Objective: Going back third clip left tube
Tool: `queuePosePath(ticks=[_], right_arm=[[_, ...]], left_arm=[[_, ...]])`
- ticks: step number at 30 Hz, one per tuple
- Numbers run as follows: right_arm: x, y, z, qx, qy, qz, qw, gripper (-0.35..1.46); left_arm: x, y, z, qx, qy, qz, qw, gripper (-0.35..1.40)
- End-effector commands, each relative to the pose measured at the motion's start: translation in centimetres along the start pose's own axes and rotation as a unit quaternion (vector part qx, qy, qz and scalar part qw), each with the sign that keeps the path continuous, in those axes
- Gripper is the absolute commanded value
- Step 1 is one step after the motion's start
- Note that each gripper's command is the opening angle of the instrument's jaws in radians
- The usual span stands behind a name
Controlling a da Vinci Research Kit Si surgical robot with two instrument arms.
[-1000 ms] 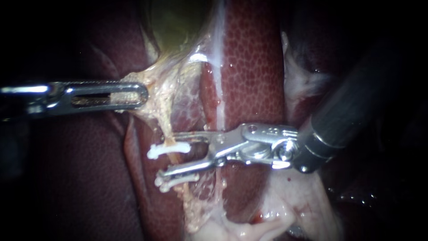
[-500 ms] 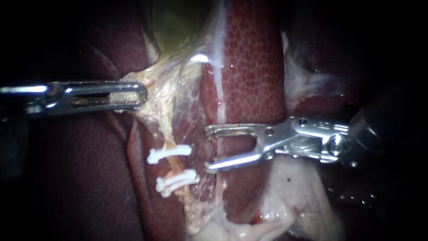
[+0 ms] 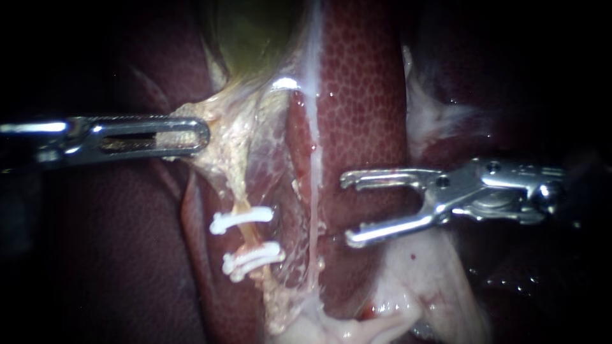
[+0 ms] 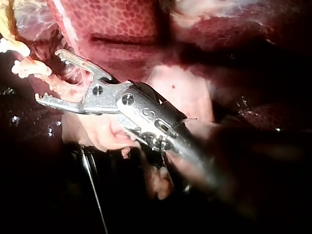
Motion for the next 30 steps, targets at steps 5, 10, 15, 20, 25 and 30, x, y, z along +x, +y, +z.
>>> queuePosePath(ticks=[5, 10, 15, 20, 25, 30], right_arm=[[0.09, -0.01, -0.1, -0.004, -0.004, -0.006, 1.0, 0.6], [0.11, 0.0, -0.14, -0.006, -0.006, -0.008, 0.9999, 0.6], [0.1, 0.0, -0.14, -0.006, -0.006, -0.008, 0.9999, 0.6], [0.09, 0.0, -0.16, -0.005, -0.006, -0.007, 0.9999, 0.6], [0.08, 0.0, -0.19, -0.005, -0.007, -0.007, 0.9999, 0.6], [0.08, -0.01, -0.19, -0.005, -0.008, -0.007, 0.9999, 0.6]], left_arm=[[0.0, 0.0, 0.02, -0.001, 0.0, 0.0, 1.0, -0.35], [0.0, 0.0, 0.03, -0.001, 0.0, 0.0, 1.0, -0.35], [0.03, 0.0, 0.08, -0.003, -0.001, 0.0, 1.0, -0.35], [0.12, 0.04, 0.23, -0.007, -0.004, 0.003, 1.0, -0.35], [0.23, 0.11, 0.45, -0.006, -0.002, 0.006, 1.0, -0.35], [0.3, 0.14, 0.67, -0.003, 0.004, 0.009, 0.9999, -0.35]])
